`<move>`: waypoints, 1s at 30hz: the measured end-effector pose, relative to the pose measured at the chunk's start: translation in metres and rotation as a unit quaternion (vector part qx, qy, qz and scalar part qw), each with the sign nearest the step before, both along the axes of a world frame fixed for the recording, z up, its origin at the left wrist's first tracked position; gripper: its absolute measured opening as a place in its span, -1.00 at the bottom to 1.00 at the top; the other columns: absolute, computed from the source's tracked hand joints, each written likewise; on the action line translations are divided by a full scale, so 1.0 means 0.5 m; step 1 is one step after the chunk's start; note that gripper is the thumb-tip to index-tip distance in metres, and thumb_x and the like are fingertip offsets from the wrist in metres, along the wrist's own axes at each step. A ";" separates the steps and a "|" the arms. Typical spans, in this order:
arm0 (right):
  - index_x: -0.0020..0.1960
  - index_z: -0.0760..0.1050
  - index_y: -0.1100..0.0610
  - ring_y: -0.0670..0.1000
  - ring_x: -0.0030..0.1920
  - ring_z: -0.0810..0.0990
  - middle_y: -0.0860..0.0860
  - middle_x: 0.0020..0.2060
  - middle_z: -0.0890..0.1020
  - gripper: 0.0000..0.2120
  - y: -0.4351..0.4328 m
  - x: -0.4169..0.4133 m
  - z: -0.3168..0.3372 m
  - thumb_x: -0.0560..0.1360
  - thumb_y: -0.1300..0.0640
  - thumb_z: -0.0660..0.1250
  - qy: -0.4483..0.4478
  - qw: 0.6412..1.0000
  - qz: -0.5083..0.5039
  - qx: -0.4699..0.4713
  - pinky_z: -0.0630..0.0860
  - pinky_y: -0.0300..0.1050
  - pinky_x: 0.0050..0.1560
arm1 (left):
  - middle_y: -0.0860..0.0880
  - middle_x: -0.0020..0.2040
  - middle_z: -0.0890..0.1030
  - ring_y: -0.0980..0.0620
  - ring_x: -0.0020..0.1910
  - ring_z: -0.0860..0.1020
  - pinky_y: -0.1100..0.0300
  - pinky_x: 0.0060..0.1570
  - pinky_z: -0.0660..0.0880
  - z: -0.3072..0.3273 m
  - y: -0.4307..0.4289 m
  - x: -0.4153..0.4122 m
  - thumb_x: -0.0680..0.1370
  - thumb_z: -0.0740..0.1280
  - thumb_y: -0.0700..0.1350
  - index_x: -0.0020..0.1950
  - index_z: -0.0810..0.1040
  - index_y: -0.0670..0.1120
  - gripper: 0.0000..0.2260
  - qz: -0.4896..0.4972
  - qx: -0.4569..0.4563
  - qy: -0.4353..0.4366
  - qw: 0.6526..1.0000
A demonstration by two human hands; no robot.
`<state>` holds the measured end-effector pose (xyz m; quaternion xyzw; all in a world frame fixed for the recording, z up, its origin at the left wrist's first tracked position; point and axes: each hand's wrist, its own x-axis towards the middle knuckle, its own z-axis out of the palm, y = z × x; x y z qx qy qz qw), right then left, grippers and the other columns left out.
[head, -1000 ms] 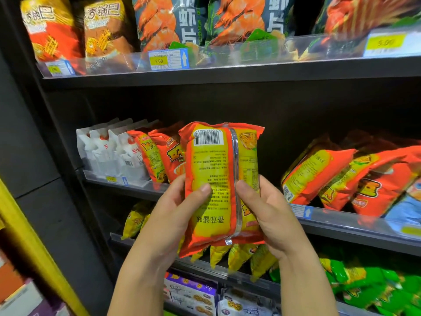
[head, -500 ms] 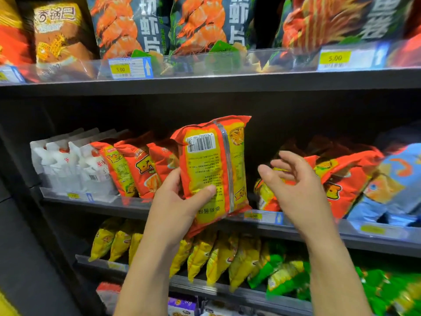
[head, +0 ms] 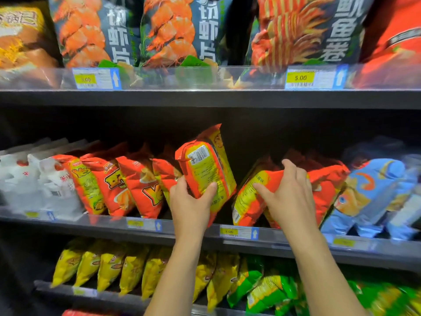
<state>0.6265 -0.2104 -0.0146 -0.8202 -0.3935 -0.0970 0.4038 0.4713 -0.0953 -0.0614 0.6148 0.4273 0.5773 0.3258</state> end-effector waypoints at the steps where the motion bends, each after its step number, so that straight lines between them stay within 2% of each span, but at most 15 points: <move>1: 0.62 0.21 0.10 0.19 0.49 0.34 0.16 0.47 0.39 -0.19 0.003 0.003 -0.001 0.52 -0.13 0.51 -0.004 1.000 0.000 0.001 0.37 0.07 0.44 | 0.04 0.14 0.57 0.06 0.15 0.55 0.04 0.14 0.57 -0.003 0.006 0.007 0.48 0.54 0.19 0.24 0.58 0.10 -0.60 0.013 0.001 0.008 1.000; 4: 0.55 0.31 0.09 0.18 0.43 0.38 0.14 0.40 0.45 -0.33 0.008 0.010 -0.002 0.55 -0.03 0.51 -0.013 1.000 0.005 -0.002 0.38 0.05 0.40 | 0.03 0.14 0.52 0.04 0.14 0.52 0.16 0.08 0.45 -0.010 0.014 0.022 0.51 0.53 0.18 0.31 0.57 0.05 -0.55 0.033 -0.001 0.031 0.999; 8: 0.43 0.41 0.06 0.16 0.34 0.44 0.11 0.31 0.49 -0.49 0.012 0.016 -0.003 0.56 0.04 0.50 -0.029 0.999 0.011 0.009 0.43 0.03 0.30 | 0.06 0.08 0.53 -0.02 0.17 0.46 0.01 0.19 0.45 -0.024 0.022 0.033 0.52 0.51 0.20 0.34 0.59 0.03 -0.53 0.105 0.027 0.090 0.990; 10: 0.38 0.43 0.06 0.15 0.31 0.45 0.10 0.27 0.50 -0.54 0.014 0.019 -0.005 0.55 0.04 0.51 -0.038 0.999 0.014 0.016 0.44 0.03 0.28 | 0.03 0.10 0.55 -0.03 0.18 0.45 -0.01 0.20 0.47 -0.027 0.030 0.038 0.52 0.50 0.21 0.38 0.58 0.00 -0.50 0.121 0.030 0.093 0.988; 15: 0.32 0.46 0.04 0.13 0.28 0.45 0.08 0.24 0.50 -0.60 0.020 0.018 -0.005 0.55 0.06 0.51 -0.047 0.998 0.024 0.028 0.43 0.00 0.24 | -0.01 0.14 0.54 -0.06 0.21 0.51 -0.05 0.17 0.53 -0.026 0.041 0.048 0.51 0.52 0.18 0.35 0.52 -0.06 -0.48 0.128 0.024 0.078 0.988; 21: 0.30 0.49 0.06 0.14 0.24 0.46 0.10 0.21 0.51 -0.62 0.028 0.019 -0.009 0.55 0.08 0.52 -0.056 0.997 0.029 0.042 0.43 -0.02 0.20 | -0.04 0.15 0.53 -0.09 0.22 0.53 -0.01 0.07 0.52 -0.037 0.026 0.041 0.50 0.55 0.15 0.32 0.45 -0.09 -0.46 0.146 0.017 0.165 0.975; 30: 0.26 0.50 0.06 0.12 0.21 0.46 0.08 0.18 0.50 -0.67 0.035 0.020 -0.012 0.56 0.09 0.51 -0.048 0.997 0.036 0.054 0.33 -0.12 0.09 | -0.07 0.23 0.57 -0.11 0.23 0.59 -0.01 0.09 0.58 -0.051 0.019 0.013 0.53 0.50 0.17 0.38 0.39 -0.10 -0.42 0.141 0.011 0.162 0.977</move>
